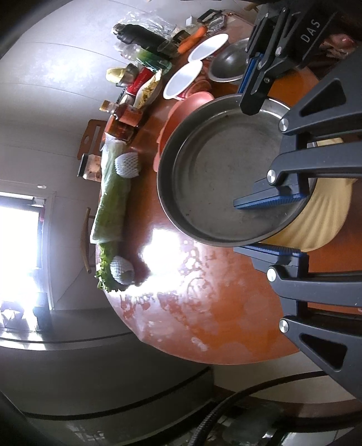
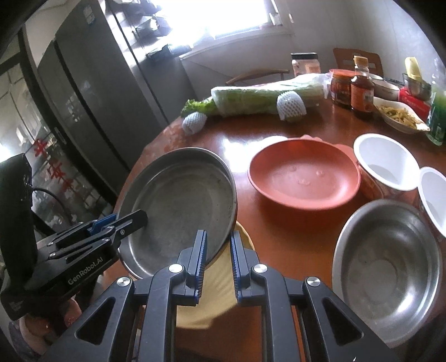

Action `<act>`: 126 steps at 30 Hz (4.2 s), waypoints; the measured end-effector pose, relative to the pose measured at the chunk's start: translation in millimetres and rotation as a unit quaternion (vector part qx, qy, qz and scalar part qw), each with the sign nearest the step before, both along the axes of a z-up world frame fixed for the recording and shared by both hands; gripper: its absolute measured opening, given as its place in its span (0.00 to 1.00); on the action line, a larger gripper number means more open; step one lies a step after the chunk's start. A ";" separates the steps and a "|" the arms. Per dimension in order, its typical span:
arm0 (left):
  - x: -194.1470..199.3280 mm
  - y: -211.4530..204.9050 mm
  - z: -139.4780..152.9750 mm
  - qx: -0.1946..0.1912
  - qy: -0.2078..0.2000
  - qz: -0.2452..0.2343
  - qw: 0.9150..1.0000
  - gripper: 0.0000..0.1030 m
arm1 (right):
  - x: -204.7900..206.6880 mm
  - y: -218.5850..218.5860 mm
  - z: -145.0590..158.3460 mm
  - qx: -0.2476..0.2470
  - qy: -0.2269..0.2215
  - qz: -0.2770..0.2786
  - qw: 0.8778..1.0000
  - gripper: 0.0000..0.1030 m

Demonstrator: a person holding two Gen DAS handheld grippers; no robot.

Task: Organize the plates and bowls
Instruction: 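Lift the silver tray with the left tool and lower it onto the yellow plate, then open the left tool and move it to the pink bear-eared plate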

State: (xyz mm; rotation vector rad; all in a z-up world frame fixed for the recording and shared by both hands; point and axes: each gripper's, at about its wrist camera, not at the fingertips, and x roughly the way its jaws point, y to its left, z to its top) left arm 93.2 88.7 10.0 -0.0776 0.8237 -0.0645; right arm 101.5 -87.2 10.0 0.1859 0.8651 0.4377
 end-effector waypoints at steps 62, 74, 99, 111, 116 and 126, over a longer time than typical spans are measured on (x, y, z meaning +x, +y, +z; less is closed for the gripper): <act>-25.6 -4.5 -29.6 0.019 0.026 -0.002 0.999 0.24 | -16.8 15.6 -27.8 -0.064 0.016 0.017 0.998 0.21; -28.2 -2.9 -21.5 0.017 0.020 0.002 1.000 0.26 | -19.5 15.7 -26.4 -0.060 0.017 0.018 0.998 0.27; -30.6 -22.3 14.6 0.020 -0.018 -0.010 1.000 0.30 | -28.0 -11.9 -3.3 -0.030 -0.006 -0.004 1.000 0.29; 14.2 -53.1 31.0 0.033 -0.011 -0.049 0.998 0.31 | -8.6 -59.3 9.6 0.005 -0.008 -0.059 0.998 0.30; 43.2 -64.3 30.3 0.031 0.005 -0.067 0.997 0.31 | 9.2 -73.8 8.3 0.013 0.001 -0.078 0.997 0.30; 102.2 -76.6 16.0 0.026 0.053 -0.100 0.993 0.31 | 44.9 -92.2 -2.5 0.035 0.037 -0.111 0.992 0.30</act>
